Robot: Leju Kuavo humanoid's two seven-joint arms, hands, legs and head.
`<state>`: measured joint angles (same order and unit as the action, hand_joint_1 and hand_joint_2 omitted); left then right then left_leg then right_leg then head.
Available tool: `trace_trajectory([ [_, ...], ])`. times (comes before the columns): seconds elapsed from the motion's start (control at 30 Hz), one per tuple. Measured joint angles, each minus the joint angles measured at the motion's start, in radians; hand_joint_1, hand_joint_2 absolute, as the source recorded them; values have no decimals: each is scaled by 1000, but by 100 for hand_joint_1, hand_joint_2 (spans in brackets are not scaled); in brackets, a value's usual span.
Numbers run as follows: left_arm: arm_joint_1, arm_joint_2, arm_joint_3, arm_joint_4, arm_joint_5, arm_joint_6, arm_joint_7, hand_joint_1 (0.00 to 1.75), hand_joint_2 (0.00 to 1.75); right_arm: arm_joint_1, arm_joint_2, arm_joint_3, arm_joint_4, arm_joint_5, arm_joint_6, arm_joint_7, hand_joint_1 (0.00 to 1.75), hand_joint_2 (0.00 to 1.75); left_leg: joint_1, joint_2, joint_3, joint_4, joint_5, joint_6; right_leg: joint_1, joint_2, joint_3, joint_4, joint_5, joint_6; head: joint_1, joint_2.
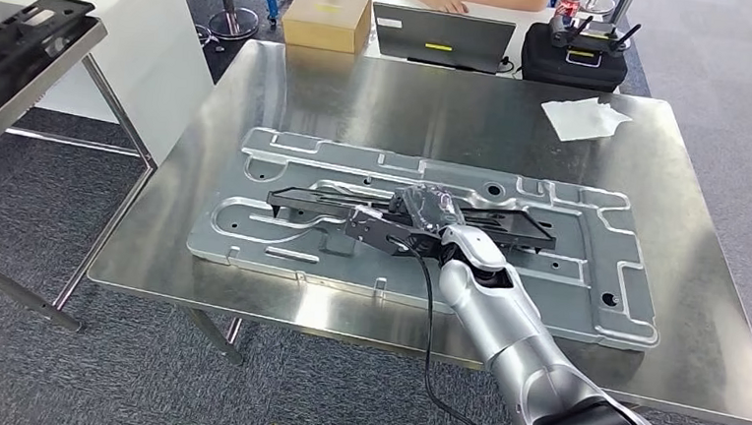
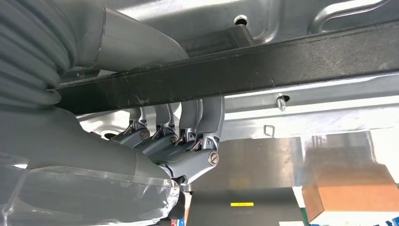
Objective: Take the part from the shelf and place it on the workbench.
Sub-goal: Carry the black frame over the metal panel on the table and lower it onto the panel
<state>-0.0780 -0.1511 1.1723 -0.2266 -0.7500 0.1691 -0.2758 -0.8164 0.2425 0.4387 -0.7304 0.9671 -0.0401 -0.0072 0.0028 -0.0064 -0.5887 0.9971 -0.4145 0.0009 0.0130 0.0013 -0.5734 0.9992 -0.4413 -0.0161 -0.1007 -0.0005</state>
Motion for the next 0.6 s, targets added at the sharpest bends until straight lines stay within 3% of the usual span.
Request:
trace_trajectory([
  [0.07,0,0,4,0,3,-1,-10,0,175,2,1,-4,3,-8,-3,0,0,175,0,0,0,0,0,0,-1,0,0,0,0,0,0,0],
  [0.3,2,1,7,0,-4,-31,-16,0,175,23,5,-31,4,-30,-2,0,0,175,-1,0,-4,0,3,2,-4,-1,-4,0,2,3,0,0],
  [0.33,2,1,8,0,-4,-32,-16,0,131,23,6,-34,4,-30,-2,0,0,175,-1,0,-4,0,3,2,-4,-1,-4,0,2,3,0,0],
  [0.43,2,1,9,0,-2,-36,-19,0,0,24,6,-39,4,-34,-2,-1,0,44,-1,0,-5,0,2,2,-5,-1,-4,0,2,3,0,0],
  [0.47,2,1,11,0,1,-35,-20,0,0,25,7,-43,4,-39,-2,-2,0,0,-1,0,-5,0,2,2,-5,-1,-4,0,2,3,0,0],
  [0.6,2,1,18,0,6,-21,-19,0,0,41,13,-75,-21,-98,2,-19,0,0,-2,0,-6,0,2,3,-6,-1,-5,0,2,3,0,0],
])
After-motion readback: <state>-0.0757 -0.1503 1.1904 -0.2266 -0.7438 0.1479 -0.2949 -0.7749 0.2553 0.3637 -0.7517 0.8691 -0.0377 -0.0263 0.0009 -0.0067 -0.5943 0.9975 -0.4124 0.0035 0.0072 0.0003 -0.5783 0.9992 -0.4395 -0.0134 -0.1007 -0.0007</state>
